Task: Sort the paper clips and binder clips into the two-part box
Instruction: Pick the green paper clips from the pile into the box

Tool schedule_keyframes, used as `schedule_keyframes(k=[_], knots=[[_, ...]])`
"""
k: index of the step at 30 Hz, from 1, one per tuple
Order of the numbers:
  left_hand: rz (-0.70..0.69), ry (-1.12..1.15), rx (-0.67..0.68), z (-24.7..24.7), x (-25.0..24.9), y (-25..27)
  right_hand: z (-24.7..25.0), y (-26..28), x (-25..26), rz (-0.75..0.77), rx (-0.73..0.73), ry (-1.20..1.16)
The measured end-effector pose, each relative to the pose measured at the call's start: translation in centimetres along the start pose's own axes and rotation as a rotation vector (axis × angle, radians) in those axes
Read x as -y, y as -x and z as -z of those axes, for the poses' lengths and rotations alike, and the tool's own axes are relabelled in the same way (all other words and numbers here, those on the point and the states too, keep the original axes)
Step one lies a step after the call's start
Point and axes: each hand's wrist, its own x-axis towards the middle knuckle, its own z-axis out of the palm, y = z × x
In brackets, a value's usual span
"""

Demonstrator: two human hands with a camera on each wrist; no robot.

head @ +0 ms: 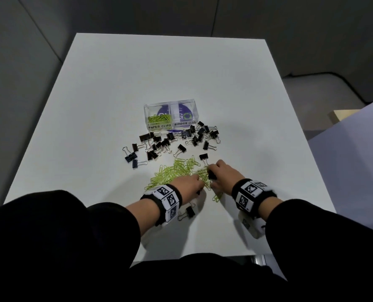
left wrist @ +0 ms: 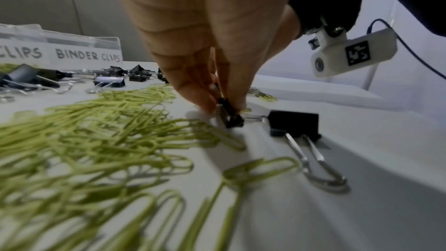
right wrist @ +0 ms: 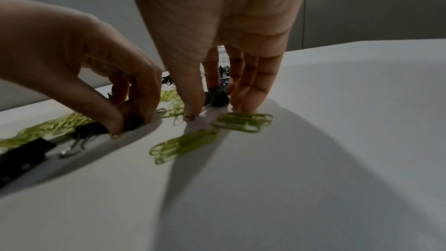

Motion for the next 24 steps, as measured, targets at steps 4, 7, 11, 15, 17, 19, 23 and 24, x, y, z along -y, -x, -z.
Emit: schedule_keyframes(k=[4, 7, 11, 15, 17, 19, 23, 24], knots=[[0.017, 0.032, -0.085, 0.5, 0.9, 0.8, 0.2, -0.6, 0.6, -0.018, 0.026, -0.140], [0.055, 0.065, -0.149, 0.9, 1.7, 1.7, 0.2, -1.0, 0.9, -0.019, 0.033, -0.150], [0.056, 0.081, -0.168, 0.9, 2.4, 2.7, 0.3, -1.4, 1.0, -0.037, 0.050, -0.181], [0.071, 0.122, -0.158, 0.5, 2.4, 3.1, 0.4, -1.6, 0.8, -0.069, 0.056, -0.237], [0.093, 0.167, -0.156, 0.3, 2.3, 3.1, 0.3, -1.6, 0.8, -0.080, 0.061, -0.235], [0.131, 0.201, -0.129, 0.2, 2.3, 3.0, 0.4, -1.7, 0.9, -0.082, 0.063, -0.226], [0.218, 0.233, -0.052, -0.1, 2.6, 2.8, 0.6, -1.7, 0.7, -0.071, 0.047, -0.213], [0.223, 0.221, -0.050, -0.1, 2.8, 2.8, 0.6, -1.8, 0.6, -0.061, 0.035, -0.203]])
